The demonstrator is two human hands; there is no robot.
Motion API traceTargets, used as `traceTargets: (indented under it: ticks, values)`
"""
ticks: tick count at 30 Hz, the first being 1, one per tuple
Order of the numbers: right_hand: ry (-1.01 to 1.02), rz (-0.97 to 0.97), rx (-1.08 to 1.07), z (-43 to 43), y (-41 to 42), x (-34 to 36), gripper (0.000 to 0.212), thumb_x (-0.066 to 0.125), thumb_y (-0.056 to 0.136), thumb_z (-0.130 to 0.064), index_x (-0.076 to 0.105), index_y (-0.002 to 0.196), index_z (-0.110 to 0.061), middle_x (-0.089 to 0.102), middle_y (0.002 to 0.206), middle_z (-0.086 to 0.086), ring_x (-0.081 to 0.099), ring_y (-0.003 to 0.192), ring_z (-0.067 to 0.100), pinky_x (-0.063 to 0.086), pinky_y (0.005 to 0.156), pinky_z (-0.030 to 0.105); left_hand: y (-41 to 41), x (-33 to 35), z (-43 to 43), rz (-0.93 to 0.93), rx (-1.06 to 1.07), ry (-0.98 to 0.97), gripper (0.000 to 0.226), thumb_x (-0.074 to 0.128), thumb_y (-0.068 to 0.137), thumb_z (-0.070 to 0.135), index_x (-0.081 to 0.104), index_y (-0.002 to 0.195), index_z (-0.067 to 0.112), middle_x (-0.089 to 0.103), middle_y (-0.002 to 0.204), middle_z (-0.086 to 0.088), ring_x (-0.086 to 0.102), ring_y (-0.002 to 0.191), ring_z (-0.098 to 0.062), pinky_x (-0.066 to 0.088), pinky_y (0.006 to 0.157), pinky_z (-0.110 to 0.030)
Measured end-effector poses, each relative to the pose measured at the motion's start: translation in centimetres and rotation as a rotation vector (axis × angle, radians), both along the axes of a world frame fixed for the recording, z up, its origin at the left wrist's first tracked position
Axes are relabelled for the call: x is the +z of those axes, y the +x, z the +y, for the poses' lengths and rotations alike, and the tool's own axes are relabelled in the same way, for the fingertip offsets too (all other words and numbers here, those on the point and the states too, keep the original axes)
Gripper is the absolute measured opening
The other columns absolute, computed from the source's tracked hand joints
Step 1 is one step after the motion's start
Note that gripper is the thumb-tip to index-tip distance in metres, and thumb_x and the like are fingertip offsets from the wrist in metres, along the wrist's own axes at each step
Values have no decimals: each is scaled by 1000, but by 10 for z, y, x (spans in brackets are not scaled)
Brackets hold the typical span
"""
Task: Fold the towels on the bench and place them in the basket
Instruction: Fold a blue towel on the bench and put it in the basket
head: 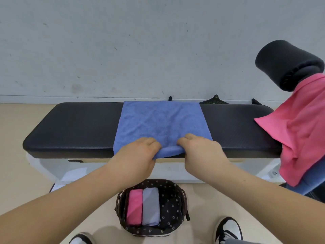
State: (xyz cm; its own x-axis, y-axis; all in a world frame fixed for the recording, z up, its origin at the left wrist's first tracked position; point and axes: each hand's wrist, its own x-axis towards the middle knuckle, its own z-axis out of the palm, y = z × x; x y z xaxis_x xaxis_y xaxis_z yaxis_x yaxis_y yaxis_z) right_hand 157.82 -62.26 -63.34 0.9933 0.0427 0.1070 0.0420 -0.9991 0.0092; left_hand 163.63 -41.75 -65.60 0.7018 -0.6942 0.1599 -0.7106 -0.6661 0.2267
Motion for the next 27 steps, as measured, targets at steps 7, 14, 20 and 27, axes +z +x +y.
traceTargets:
  ticks: [7,14,20,27]
  values:
    - [-19,60,-117,-30,-17,24,21,51,80,-6,58,85,-25,56,87,-3,55,84,23,29,54,28,4,18,34,-9,194,21,22,50,80,3,65,81,19,60,86,6,56,82,-20,52,66,-40]
    - [206,104,-201,-49,-27,51,20,50,62,-2,34,57,-13,35,55,0,30,56,21,23,51,27,4,50,56,222,323,-136,13,48,74,1,41,63,2,37,53,-5,31,52,-18,28,53,-32]
    - [545,61,-288,-59,-11,48,20,46,68,-7,31,59,-16,29,57,-2,25,63,21,24,59,35,14,57,51,436,432,-283,12,45,79,-2,46,66,0,40,55,-1,36,55,-18,33,53,-32]
    - [1072,-126,-454,-64,32,34,25,52,86,-18,48,76,5,34,72,7,31,68,19,25,62,35,57,54,43,600,562,-524,18,49,85,5,65,89,-2,67,75,-16,62,67,-28,58,63,-39]
